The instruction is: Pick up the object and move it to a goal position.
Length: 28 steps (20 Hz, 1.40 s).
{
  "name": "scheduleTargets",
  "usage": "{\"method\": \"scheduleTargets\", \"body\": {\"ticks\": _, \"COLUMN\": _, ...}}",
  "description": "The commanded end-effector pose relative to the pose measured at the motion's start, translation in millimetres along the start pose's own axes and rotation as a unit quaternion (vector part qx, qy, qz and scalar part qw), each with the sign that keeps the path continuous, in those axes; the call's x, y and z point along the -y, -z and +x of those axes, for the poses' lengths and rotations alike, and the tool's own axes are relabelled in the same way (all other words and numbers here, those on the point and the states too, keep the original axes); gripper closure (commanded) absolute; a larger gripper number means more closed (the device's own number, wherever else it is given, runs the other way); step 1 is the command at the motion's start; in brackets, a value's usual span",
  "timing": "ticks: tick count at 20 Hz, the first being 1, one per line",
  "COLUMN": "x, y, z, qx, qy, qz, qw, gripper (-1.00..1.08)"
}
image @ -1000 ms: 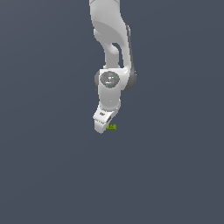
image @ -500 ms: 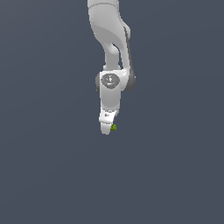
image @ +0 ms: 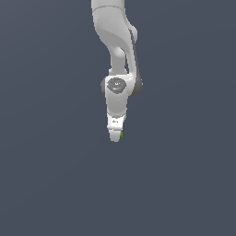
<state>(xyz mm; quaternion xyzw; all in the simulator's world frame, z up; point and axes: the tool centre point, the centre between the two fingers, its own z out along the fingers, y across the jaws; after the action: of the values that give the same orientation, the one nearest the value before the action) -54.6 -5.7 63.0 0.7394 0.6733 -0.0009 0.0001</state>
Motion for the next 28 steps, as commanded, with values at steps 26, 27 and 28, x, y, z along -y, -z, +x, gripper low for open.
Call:
{"method": "scheduleTargets", "body": {"ticks": 26, "x": 1.0, "y": -50.9, "z": 0.4, "qx": 0.0, "qy": 0.007, "qz": 0.0, "qw": 1.0, "gripper": 1.08}}
{"method": "scheduleTargets", "body": {"ticks": 27, "x": 1.0, "y": -50.9, "z": 0.4, "qx": 0.0, "qy": 0.007, "qz": 0.0, "qw": 1.0, "gripper": 1.08}}
{"method": "scheduleTargets", "body": {"ticks": 28, "x": 1.0, "y": -50.9, "z": 0.4, "qx": 0.0, "qy": 0.007, "qz": 0.0, "qw": 1.0, "gripper": 1.08}}
